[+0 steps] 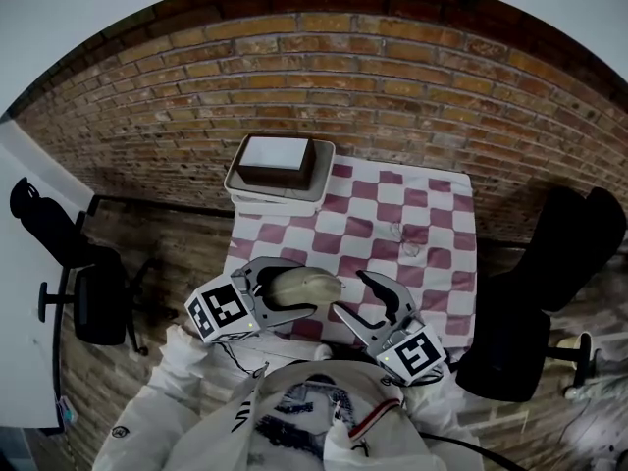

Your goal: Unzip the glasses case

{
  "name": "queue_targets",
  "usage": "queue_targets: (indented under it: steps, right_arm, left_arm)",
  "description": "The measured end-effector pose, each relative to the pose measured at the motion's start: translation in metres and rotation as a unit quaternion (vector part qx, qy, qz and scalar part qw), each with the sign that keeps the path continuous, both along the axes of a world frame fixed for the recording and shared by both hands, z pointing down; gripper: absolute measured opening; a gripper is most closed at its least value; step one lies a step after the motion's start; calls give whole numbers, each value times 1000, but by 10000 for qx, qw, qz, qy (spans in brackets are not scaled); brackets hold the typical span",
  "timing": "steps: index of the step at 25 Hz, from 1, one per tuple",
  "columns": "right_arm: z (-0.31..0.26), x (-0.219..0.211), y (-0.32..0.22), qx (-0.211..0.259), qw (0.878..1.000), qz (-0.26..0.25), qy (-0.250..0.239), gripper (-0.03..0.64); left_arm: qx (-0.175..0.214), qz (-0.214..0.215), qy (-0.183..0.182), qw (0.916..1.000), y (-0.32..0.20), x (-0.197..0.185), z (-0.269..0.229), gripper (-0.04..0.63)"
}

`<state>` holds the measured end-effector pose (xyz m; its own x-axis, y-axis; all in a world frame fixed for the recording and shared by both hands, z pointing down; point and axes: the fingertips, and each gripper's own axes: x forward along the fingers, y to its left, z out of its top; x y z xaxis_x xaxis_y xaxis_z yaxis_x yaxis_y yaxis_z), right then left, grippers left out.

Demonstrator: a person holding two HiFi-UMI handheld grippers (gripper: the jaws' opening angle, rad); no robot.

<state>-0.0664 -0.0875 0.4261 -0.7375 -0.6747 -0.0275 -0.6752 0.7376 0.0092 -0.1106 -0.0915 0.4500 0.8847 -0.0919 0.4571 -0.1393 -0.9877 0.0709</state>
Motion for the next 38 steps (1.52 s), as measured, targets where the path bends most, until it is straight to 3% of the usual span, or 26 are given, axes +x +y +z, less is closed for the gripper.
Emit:
queue_targets:
  steps: [3,7,17,38]
  right_arm:
    - [4,-3,-3,60,9992,258,291,258]
    - [-2,-6,-5,149,9980,573,221,181]
    - [-4,-6,-7,217,9941,1063,65,136]
    - [1,-1,-7,214,9918,1233,247,37]
  left_arm:
    - [-44,63,38,10000,3,-3,-2,298]
    - [-72,144,54,9999,5,-4,-3,298]
    - [-94,126,122,9998,6,-5,-1,298]
    - [-157,181,70,9997,11,2,7,298]
